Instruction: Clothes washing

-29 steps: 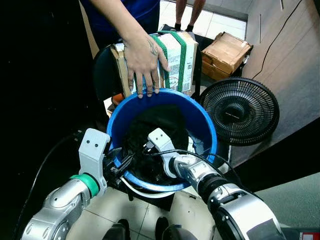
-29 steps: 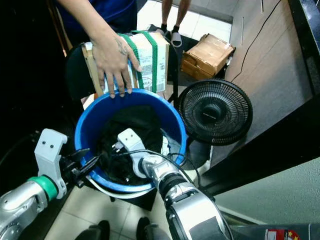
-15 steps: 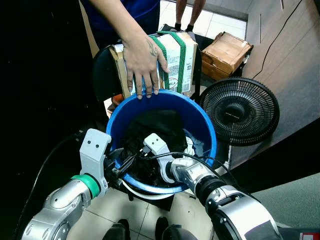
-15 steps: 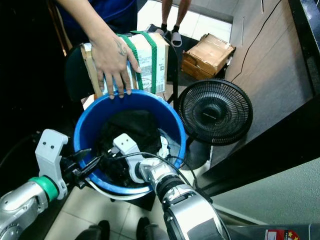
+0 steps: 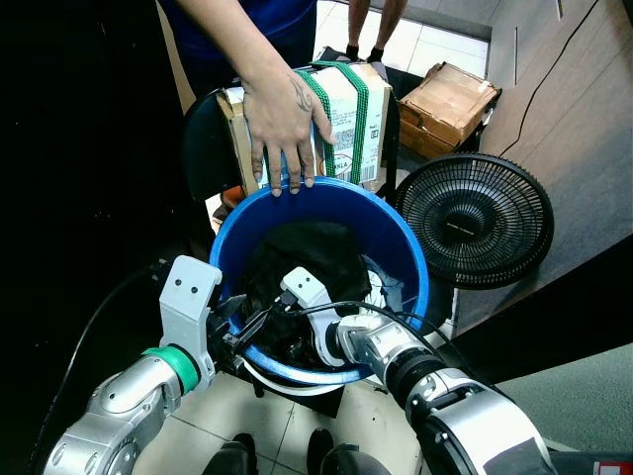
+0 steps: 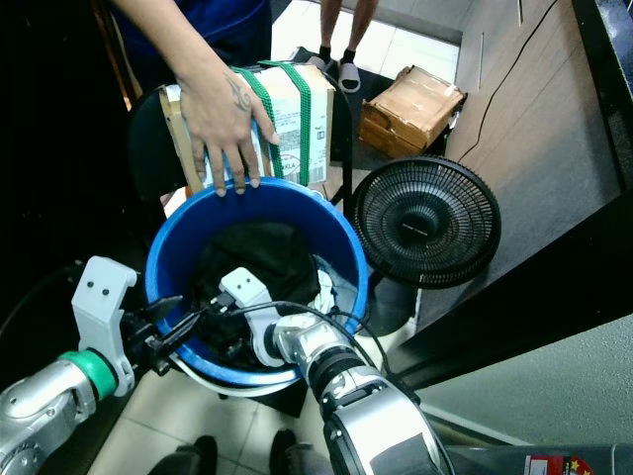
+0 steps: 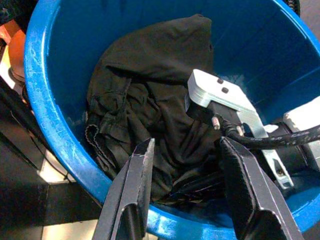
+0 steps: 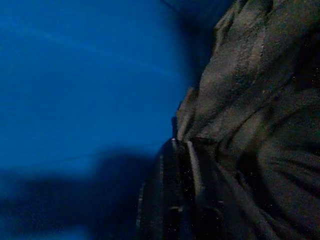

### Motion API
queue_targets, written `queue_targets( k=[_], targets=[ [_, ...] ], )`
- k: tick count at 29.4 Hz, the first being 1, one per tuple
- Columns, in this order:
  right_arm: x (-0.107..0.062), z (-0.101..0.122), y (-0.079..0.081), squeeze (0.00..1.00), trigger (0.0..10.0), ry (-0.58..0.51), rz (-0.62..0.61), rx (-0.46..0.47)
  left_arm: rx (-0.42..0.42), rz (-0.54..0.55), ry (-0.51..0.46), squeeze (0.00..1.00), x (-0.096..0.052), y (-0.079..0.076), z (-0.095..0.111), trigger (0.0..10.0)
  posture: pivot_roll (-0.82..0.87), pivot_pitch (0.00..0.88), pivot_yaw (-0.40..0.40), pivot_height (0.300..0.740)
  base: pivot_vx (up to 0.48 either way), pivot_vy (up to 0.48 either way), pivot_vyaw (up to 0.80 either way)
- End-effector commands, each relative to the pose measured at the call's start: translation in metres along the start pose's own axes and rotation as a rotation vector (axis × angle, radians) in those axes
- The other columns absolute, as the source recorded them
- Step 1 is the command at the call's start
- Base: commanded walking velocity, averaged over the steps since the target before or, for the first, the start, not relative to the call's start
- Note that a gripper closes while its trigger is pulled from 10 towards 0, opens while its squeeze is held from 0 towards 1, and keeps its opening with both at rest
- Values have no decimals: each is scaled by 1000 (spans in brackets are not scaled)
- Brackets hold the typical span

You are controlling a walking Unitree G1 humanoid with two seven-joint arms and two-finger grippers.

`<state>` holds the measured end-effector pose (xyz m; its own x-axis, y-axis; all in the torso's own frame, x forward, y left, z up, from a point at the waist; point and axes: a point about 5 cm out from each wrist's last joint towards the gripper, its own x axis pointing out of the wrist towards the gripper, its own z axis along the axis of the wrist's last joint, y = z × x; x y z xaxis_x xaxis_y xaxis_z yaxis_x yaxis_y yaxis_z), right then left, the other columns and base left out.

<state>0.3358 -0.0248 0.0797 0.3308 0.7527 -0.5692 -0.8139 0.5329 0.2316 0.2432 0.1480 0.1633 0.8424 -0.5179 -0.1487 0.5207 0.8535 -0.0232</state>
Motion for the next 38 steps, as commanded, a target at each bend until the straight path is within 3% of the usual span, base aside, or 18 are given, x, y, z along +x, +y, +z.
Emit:
queue_targets(
  k=[1, 11, 15, 20, 22, 26, 27, 38],
  targets=[
    [2, -12, 3, 0, 0, 19, 40, 72, -15, -31, 19, 0, 0, -5, -6, 10000, 126, 253, -49, 740, 0, 0, 0],
    [-5, 5, 2, 0, 0, -38, 122, 74, 1, -27, 1, 0, 4, 1, 0, 10000, 133, 217, -45, 740, 0, 0, 0],
    [-15, 46, 4, 0, 0, -189, 193, 87, 5, -30, -3, 0, 5, 2, 1, 10000, 128, 218, -39, 740, 0, 0, 0],
    [-20, 62, 6, 0, 0, -244, 236, 94, 6, -35, -3, 0, 6, 2, 1, 10000, 128, 216, -36, 740, 0, 0, 0],
    [-33, 93, 11, 0, 0, -343, 322, 95, 7, -45, -5, 0, 7, 1, 2, 10000, 128, 216, -34, 740, 0, 0, 0],
    [-43, 112, 15, 0, 0, -408, 379, 87, 8, -52, -7, 0, 7, 1, 2, 10000, 127, 213, -33, 740, 0, 0, 0],
    [-54, 132, 20, 0, 0, -475, 438, 75, 9, -60, -7, 0, 7, 0, 2, 10000, 128, 210, -33, 740, 0, 0, 0],
    [-95, 191, 29, 0, 0, -759, 504, 98, 7, -84, -13, 0, 8, 0, 3, 10000, 127, 188, -36, 740, 0, 0, 0]
  ],
)
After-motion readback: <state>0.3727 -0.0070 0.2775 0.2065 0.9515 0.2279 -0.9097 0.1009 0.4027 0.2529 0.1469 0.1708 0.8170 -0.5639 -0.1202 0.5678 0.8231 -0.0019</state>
